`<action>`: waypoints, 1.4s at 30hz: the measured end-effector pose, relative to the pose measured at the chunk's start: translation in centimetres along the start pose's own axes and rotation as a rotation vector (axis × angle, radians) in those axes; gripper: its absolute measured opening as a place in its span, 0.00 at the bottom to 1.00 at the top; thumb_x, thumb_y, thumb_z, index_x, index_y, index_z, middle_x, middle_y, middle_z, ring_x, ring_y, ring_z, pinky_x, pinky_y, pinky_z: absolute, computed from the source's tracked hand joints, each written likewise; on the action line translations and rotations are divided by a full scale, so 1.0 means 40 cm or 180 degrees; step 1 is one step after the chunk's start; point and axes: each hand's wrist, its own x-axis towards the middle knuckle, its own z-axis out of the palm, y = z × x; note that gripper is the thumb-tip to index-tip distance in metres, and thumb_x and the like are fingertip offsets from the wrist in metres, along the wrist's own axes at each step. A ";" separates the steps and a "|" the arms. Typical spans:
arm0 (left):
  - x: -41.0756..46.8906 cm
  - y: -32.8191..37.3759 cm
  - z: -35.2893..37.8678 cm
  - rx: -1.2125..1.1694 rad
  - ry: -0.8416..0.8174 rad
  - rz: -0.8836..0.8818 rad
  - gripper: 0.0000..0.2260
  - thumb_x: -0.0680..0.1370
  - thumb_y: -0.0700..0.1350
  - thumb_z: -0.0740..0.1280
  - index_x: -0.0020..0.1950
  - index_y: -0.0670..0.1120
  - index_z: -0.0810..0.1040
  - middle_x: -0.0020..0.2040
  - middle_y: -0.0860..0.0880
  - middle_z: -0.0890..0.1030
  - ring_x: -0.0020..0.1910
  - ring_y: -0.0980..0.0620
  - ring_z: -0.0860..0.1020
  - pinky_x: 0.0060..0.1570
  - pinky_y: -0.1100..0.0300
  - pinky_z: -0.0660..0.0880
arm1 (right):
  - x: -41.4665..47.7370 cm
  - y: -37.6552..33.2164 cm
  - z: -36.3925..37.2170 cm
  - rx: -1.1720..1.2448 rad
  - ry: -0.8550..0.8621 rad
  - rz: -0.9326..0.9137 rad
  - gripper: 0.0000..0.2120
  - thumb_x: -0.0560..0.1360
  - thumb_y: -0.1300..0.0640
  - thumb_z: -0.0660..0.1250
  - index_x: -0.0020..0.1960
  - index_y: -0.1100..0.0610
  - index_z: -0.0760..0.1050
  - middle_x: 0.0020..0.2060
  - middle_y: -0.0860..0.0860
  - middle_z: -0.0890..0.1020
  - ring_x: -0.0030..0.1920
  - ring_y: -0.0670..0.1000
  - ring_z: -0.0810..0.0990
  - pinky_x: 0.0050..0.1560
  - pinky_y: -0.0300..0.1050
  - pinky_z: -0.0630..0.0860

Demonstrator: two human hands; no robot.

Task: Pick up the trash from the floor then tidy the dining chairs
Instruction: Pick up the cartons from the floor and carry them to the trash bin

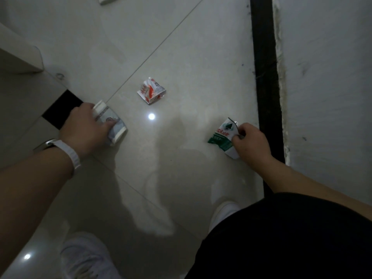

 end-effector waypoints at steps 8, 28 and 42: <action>-0.025 0.053 -0.019 -0.0386 -0.0025 0.0044 0.18 0.77 0.50 0.70 0.64 0.45 0.74 0.59 0.39 0.80 0.57 0.37 0.78 0.55 0.50 0.73 | 0.034 -0.130 -0.051 0.0325 0.0260 -0.0376 0.06 0.75 0.58 0.67 0.42 0.56 0.71 0.33 0.46 0.72 0.37 0.52 0.73 0.38 0.47 0.71; -0.053 0.009 -0.061 -0.1473 0.0468 -0.0107 0.06 0.77 0.46 0.70 0.52 0.51 0.75 0.46 0.51 0.79 0.45 0.51 0.77 0.36 0.64 0.67 | 0.156 -0.522 0.150 -0.0680 -0.0752 -0.1890 0.13 0.74 0.55 0.69 0.56 0.57 0.73 0.55 0.54 0.71 0.48 0.56 0.76 0.48 0.50 0.77; -0.049 0.017 -0.048 -0.1576 0.0444 -0.0129 0.08 0.76 0.46 0.71 0.53 0.53 0.76 0.46 0.55 0.80 0.46 0.52 0.78 0.43 0.59 0.71 | 0.209 -0.492 0.223 -0.1574 -0.0567 -0.1966 0.22 0.74 0.50 0.68 0.66 0.54 0.69 0.59 0.55 0.70 0.55 0.58 0.74 0.45 0.50 0.74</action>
